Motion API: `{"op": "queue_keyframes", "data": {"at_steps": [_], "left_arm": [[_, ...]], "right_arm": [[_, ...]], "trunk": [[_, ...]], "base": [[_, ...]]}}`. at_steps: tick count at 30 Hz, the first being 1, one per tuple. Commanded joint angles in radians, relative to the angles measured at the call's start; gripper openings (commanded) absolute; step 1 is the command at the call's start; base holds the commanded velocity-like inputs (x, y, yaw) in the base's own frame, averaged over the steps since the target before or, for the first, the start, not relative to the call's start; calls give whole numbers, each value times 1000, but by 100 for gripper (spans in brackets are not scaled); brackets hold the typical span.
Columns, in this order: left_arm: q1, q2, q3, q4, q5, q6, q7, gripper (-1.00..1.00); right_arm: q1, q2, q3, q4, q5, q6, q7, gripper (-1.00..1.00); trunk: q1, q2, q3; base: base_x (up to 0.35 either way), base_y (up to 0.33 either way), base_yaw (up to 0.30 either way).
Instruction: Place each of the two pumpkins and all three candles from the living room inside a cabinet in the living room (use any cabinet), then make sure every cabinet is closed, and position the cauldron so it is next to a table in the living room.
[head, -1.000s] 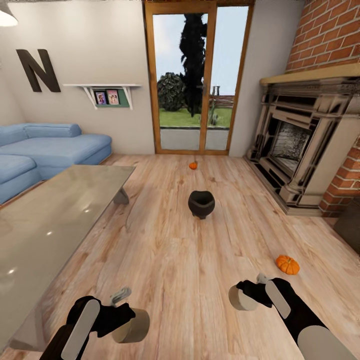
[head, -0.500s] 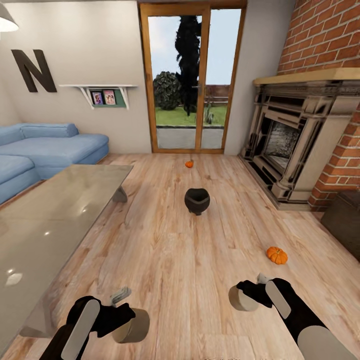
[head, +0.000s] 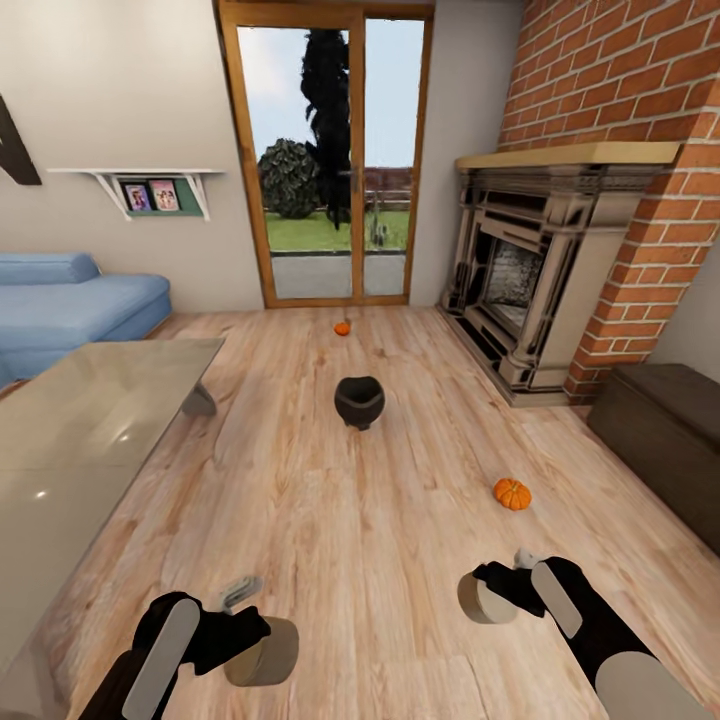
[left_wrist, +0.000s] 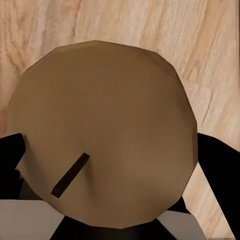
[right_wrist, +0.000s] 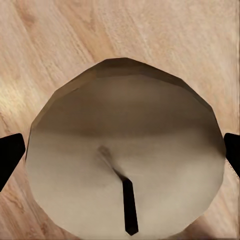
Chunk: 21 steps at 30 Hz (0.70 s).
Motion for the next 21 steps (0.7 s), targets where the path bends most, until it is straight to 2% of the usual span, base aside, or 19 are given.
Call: {"op": "queue_keyframes", "data": {"at_steps": [1, 10, 21], "left_arm": [[0, 0, 0, 0, 4, -1, 0, -100], [0, -1, 0, 0, 4, -1, -1, -100], [0, -1, 0, 0, 3, -1, 0, -100]], "right_arm": [[0, 0, 0, 0, -2, 0, 0, -100], [0, -1, 0, 1, -3, 0, 0, -100], [0, -1, 0, 1, -3, 1, 0, -100]], "trunk": [[0, 0, 0], [0, 0, -4], [-42, 77, 26]], "base": [[0, 0, -272], [0, 0, -272], [0, 0, -272]]}}
